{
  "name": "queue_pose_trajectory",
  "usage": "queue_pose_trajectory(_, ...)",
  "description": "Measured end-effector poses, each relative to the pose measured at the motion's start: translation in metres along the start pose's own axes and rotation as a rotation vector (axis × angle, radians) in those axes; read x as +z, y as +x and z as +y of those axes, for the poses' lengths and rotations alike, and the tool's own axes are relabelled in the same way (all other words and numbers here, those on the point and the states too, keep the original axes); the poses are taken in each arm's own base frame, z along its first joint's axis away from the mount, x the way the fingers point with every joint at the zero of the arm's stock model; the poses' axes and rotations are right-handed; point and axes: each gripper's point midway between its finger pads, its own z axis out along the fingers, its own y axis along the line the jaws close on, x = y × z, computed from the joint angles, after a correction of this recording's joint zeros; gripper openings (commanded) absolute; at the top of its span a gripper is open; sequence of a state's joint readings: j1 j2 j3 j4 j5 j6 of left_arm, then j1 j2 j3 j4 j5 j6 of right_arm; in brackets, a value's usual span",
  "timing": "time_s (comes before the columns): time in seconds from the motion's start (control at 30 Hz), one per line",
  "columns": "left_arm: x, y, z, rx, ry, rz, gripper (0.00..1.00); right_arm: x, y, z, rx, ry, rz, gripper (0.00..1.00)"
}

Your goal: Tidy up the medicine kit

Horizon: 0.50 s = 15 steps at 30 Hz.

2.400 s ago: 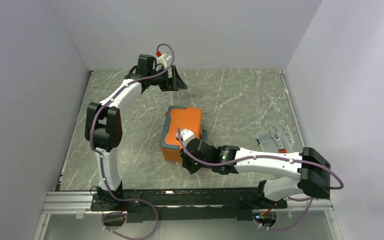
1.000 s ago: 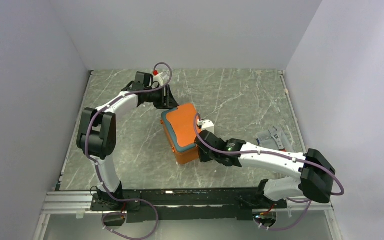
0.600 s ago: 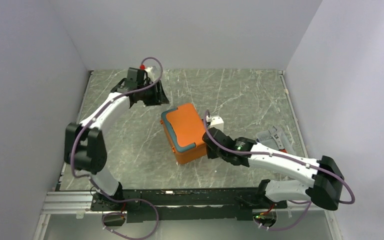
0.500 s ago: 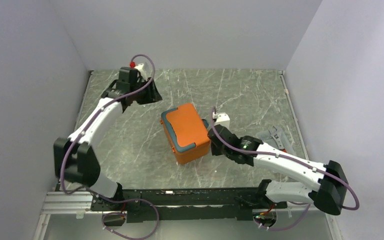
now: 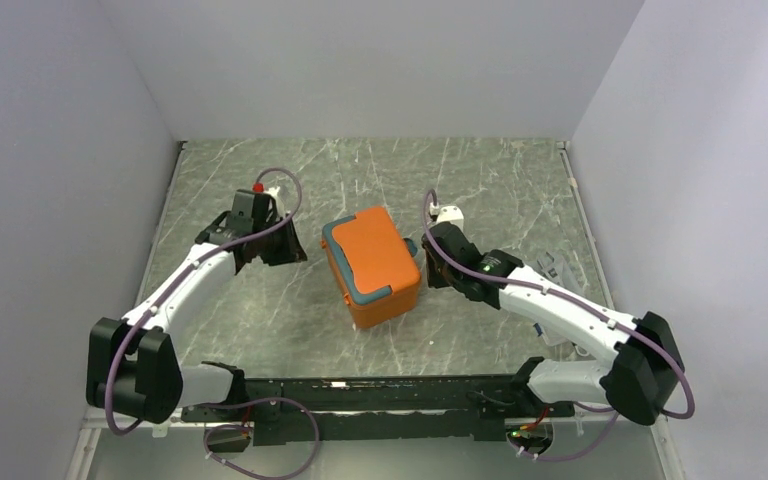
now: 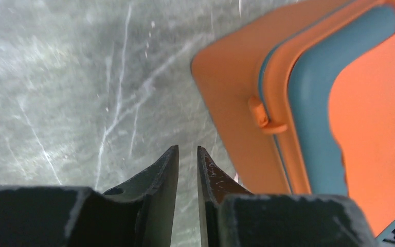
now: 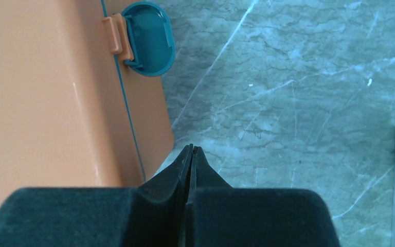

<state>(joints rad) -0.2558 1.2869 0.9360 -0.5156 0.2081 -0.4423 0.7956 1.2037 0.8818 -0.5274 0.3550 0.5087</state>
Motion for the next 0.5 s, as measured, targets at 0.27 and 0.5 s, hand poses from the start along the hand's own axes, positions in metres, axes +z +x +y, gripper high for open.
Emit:
queue_pose_trajectory(0.27, 0.006, 0.028, -0.013, -0.017, 0.112, 0.095, 0.2, 0.016, -0.004, 0.011, -0.041, -0.052, 0.014, 0.0)
queue_pose_trajectory(0.5, 0.023, 0.029, -0.018, -0.037, 0.14, 0.16, 0.17, 0.015, -0.006, 0.029, -0.054, -0.152, 0.017, 0.0)
